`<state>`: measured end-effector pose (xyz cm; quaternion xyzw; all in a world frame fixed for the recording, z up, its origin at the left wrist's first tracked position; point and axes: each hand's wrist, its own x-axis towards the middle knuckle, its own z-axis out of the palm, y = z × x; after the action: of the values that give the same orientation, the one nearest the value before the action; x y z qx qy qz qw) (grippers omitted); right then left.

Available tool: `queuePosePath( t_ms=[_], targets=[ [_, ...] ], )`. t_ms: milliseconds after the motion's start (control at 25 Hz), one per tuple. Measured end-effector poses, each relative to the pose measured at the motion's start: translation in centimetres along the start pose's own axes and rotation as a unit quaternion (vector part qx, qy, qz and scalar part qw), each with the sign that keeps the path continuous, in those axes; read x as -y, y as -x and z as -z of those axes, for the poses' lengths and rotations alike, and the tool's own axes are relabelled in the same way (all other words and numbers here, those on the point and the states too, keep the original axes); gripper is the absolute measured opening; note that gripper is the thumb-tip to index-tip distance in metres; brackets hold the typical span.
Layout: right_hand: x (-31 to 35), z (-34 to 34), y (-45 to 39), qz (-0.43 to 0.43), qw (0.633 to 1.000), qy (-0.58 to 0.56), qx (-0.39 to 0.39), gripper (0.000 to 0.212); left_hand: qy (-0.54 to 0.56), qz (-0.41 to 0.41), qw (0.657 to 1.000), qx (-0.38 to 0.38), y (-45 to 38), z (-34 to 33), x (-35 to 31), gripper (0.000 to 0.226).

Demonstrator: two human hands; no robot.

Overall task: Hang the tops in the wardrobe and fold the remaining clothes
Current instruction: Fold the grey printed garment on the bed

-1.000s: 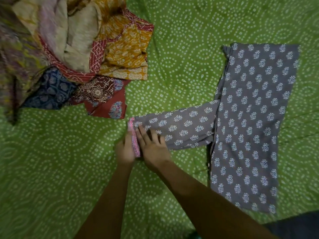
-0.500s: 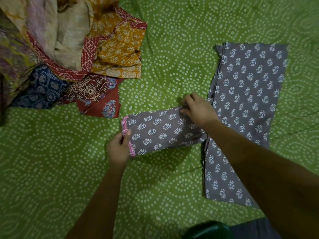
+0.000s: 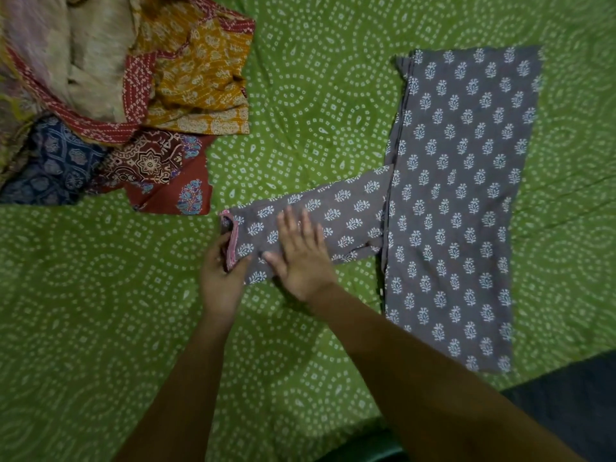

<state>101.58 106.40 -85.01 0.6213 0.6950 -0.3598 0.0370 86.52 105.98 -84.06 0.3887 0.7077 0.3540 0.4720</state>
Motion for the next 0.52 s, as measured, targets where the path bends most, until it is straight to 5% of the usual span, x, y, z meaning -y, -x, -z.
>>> queuePosePath(
  t_ms=[120, 200, 280, 400, 440, 520],
  targets=[
    [2.4, 2.6, 0.8, 0.020, 0.943, -0.331, 0.037, 0.058, 0.072, 0.026, 0.996, -0.036, 0.4, -1.4, -2.9, 0.072],
    [0.8, 6.3, 3.4, -0.076, 0.817, -0.572, -0.017, 0.059, 0.055, -0.014, 0.998, -0.041, 1.3, -3.9, -6.7, 0.077],
    [-4.2, 10.4, 6.4, -0.136, 0.699, -0.700, -0.060, 0.070, 0.026, -0.104, 0.991, 0.086, 3.9, -9.0, -11.3, 0.081],
    [-12.6, 14.3, 11.5, -0.116, 0.563, -0.808, -0.128, 0.065, -0.001, -0.131, 0.902, 0.411, 8.8, -17.3, -15.1, 0.078],
    [-15.0, 14.5, 12.7, -0.122, 0.548, -0.815, -0.145, 0.055, -0.058, -0.133, 0.877, 0.458, 9.7, -19.3, -14.8, 0.068],
    [-18.9, 13.2, 14.4, -0.204, 0.569, -0.777, -0.176, 0.048, -0.186, -0.174, 0.874, 0.414, 10.2, -22.4, -13.5, 0.044]
  ],
)
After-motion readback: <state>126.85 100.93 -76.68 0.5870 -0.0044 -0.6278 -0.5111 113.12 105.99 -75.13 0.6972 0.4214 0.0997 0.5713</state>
